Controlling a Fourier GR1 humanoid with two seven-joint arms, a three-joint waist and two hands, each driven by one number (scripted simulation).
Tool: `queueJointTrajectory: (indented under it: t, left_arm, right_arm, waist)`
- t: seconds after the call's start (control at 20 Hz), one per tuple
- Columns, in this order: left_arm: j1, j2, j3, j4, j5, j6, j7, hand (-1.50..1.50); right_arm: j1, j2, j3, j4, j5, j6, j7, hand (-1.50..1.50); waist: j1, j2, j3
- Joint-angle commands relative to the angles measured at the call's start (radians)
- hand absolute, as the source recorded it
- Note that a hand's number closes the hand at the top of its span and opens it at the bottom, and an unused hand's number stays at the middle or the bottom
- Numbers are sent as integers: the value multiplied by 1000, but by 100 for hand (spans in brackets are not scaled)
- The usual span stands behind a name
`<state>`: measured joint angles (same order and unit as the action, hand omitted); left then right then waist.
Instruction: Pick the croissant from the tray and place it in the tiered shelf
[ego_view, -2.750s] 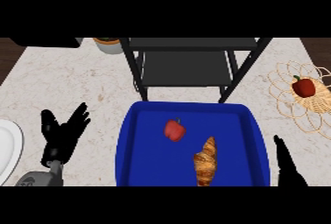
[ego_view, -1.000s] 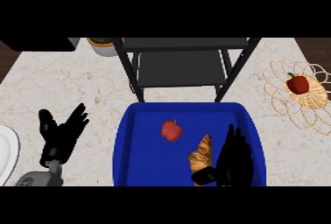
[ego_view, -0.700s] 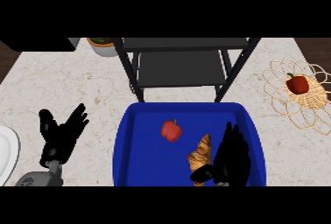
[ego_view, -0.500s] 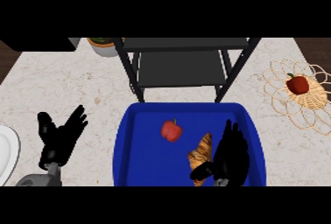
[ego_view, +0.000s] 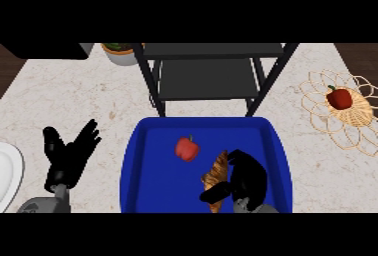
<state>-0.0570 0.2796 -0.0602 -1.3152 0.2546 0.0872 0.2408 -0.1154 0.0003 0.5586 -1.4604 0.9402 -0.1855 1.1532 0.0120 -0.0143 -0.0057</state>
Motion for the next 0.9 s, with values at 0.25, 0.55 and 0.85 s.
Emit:
queueJointTrajectory:
  t: [0.25, 0.55, 0.85]
  left_arm:
    - [12, 9, 23, -20, -5, -26, 38, 0]
    - [33, -22, 6, -15, -34, -16, 3, 0]
    - [-47, -29, 11, 5, -34, -7, 44, 0]
  right_arm:
    - [-72, 0, 153, 99, 14, -148, 154, 150]
    - [-297, -1, 347, 58, -120, -73, 78, 150]
    - [-516, -1, 412, -4, -320, -86, -122, 150]
  waist:
    - [-5, 14, 6]
    - [28, 18, 6]
    - [29, 19, 6]
